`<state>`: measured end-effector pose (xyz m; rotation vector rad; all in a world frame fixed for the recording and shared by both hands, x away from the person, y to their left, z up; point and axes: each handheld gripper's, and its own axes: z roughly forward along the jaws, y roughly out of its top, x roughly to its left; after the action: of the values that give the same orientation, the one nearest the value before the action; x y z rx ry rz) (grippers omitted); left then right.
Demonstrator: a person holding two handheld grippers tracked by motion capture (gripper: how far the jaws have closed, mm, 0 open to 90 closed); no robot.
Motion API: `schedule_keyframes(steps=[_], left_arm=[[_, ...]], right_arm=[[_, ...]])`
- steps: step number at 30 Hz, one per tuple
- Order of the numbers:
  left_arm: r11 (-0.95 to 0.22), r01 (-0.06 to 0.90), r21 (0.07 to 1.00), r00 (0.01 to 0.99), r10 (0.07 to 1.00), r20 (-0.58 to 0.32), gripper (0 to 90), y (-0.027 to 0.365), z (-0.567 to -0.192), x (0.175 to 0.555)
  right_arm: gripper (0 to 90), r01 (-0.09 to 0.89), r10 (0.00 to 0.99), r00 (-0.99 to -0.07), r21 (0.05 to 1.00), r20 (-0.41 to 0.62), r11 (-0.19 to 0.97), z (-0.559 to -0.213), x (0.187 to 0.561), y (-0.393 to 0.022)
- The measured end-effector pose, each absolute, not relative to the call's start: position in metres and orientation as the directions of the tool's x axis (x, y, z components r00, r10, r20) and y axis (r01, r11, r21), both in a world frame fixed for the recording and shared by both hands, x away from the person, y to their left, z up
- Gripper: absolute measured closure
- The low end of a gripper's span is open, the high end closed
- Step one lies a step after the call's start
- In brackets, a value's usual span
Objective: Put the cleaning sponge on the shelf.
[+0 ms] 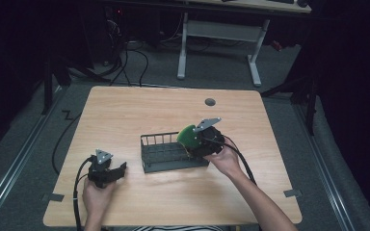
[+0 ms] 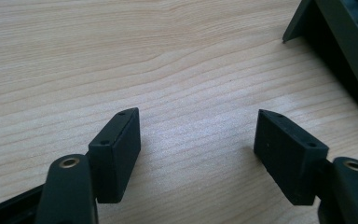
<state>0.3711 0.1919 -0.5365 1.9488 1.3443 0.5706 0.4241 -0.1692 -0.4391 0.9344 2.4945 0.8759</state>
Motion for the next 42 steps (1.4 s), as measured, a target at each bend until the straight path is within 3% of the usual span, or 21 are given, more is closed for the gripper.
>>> schedule_keyframes(steps=[17,24,42], left_arm=[[-0.228,0.627,0.745,0.369,0.929,-0.026,31.9,0.192,-0.536,0.371],[-0.226,0.625,0.747,0.367,0.93,-0.026,31.8,0.192,-0.537,0.371],[-0.227,0.627,0.745,0.369,0.929,-0.026,31.7,0.192,-0.536,0.371]], right_arm=[[23.7,0.456,0.724,-0.689,0.753,-0.038,0.474,-0.415,0.413,-0.199],[29.2,0.435,0.758,-0.651,0.808,-0.022,0.397,-0.405,0.402,-0.226],[31.4,0.446,0.831,-0.555,0.853,0.025,0.272,-0.393,0.38,-0.286]])
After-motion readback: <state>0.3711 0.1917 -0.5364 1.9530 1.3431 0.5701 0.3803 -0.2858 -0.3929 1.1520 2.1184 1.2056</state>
